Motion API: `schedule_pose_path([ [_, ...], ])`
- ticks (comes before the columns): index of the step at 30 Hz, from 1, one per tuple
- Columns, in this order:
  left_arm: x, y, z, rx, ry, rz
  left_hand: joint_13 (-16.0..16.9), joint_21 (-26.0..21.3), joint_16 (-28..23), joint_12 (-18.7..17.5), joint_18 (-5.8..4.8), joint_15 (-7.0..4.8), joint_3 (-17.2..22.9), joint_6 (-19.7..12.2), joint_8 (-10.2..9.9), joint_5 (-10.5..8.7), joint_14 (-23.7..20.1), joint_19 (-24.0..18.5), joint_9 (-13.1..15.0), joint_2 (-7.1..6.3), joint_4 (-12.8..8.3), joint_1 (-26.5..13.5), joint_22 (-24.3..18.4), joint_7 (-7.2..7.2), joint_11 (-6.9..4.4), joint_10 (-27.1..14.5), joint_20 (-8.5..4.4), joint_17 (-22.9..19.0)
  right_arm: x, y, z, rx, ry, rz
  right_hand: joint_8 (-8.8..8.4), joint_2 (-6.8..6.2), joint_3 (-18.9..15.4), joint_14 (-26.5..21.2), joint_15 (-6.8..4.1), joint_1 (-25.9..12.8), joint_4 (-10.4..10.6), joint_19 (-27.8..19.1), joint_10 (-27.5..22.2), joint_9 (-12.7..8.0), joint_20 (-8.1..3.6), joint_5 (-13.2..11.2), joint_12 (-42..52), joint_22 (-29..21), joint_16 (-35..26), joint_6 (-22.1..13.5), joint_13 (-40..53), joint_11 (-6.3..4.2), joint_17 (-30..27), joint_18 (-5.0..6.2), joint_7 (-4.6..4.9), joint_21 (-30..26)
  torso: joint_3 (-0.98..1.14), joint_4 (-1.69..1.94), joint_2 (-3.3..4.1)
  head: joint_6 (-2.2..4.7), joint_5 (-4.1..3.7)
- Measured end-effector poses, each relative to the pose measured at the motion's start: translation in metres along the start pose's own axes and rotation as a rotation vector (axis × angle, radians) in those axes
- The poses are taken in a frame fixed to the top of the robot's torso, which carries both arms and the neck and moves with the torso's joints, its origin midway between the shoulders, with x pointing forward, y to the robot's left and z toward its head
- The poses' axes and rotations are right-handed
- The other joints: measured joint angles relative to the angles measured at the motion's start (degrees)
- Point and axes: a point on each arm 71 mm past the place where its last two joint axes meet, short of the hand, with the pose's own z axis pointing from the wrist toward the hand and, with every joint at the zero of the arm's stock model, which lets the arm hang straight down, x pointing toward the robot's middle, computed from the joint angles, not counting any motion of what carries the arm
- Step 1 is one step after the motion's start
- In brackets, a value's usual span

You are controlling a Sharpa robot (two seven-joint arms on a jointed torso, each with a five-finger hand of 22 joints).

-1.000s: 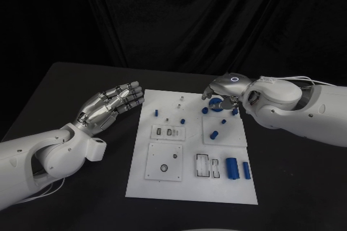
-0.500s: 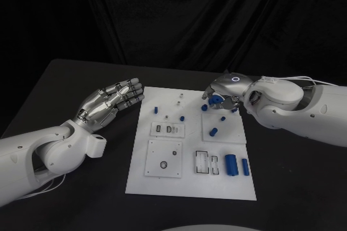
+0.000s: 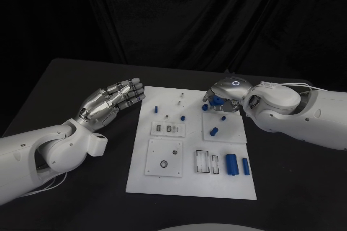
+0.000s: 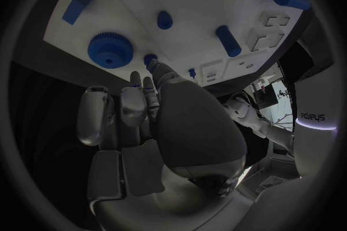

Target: Assemble the parts on the task board

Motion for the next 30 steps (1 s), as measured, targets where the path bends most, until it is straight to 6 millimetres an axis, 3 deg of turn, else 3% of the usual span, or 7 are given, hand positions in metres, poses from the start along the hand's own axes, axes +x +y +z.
schedule_pose_path([
  [15,-0.001,0.001,0.000,-0.002,0.004,-0.004,0.0,0.0,0.0,0.0,0.01,0.00,0.4,0.0,0.0,0.00,0.0,0.0,0.0,0.00,-0.1,0.0,0.0,0.00,0.40,0.0,0.00,0.0,0.007,0.003,0.005,-0.021,-0.028,0.009,0.00,-0.53,0.6,0.1,0.51,-0.5,0.6,0.0,0.6,0.3,0.42,-0.8,-0.4,0.4,0.0,0.4,0.0,0.19,0.4,0.01,0.00,0.2,0.18,-0.09,-0.03,-0.22,0.13],
  [30,-0.001,0.001,-0.001,-0.004,0.009,-0.008,0.0,0.0,0.2,0.2,0.01,0.00,0.8,0.2,0.0,0.00,0.0,0.0,0.0,0.00,-0.2,0.0,0.0,0.20,0.39,0.0,0.00,0.0,0.012,0.003,0.008,-0.028,-0.023,0.009,0.00,-0.52,2.0,0.3,0.72,-0.5,1.0,0.2,1.5,0.9,0.62,-0.9,-0.8,1.3,0.2,2.5,0.0,0.10,1.2,0.01,0.21,0.5,0.15,-0.12,-0.08,-0.53,0.05],
])
